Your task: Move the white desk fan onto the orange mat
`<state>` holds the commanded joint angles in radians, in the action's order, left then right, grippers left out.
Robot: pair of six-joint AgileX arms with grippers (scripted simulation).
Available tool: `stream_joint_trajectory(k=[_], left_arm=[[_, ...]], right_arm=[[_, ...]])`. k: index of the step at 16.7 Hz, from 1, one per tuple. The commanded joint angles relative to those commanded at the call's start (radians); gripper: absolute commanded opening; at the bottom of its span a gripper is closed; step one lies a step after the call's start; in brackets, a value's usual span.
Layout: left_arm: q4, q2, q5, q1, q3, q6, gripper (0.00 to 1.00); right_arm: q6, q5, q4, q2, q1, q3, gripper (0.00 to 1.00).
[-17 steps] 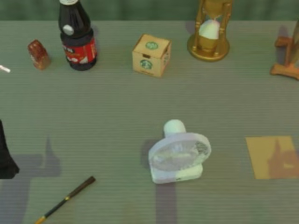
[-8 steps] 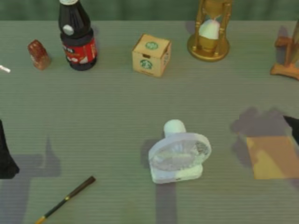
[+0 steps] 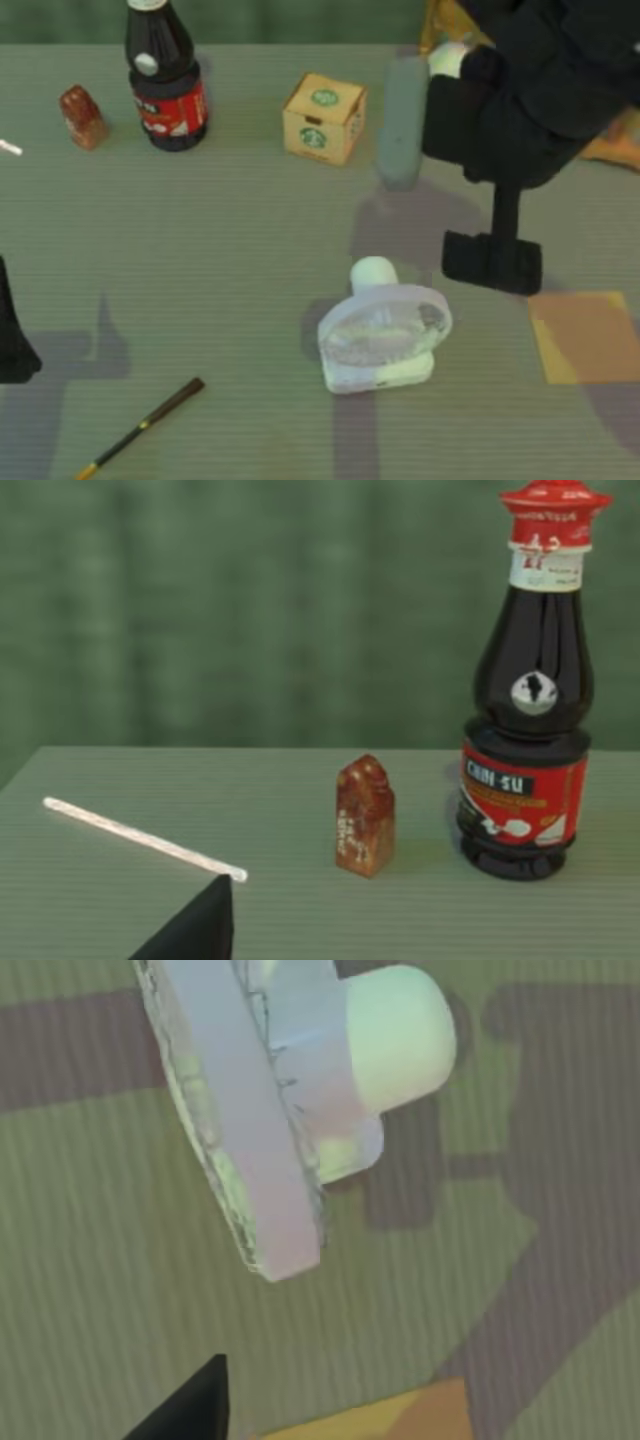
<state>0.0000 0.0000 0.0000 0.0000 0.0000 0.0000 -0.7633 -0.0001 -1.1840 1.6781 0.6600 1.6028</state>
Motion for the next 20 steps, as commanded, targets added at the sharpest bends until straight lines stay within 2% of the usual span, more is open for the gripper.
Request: stream_joint_trajectory(k=[4, 8, 14, 20], left_arm=[[0.000, 0.000, 0.000, 0.000, 0.000, 0.000, 1.00], [0.000, 0.000, 0.000, 0.000, 0.000, 0.000, 1.00], [0.000, 0.000, 0.000, 0.000, 0.000, 0.000, 1.00], [0.000, 0.000, 0.000, 0.000, 0.000, 0.000, 1.00]], right_arm=[[-0.114, 0.001, -0.188, 0.251, 0.098, 0.221, 1.00], [-0.159, 0.001, -0.269, 0.341, 0.137, 0.297, 1.00], [-0.160, 0.001, -0.249, 0.338, 0.135, 0.277, 1.00], [-0.158, 0.001, -0.084, 0.335, 0.138, 0.108, 1.00]])
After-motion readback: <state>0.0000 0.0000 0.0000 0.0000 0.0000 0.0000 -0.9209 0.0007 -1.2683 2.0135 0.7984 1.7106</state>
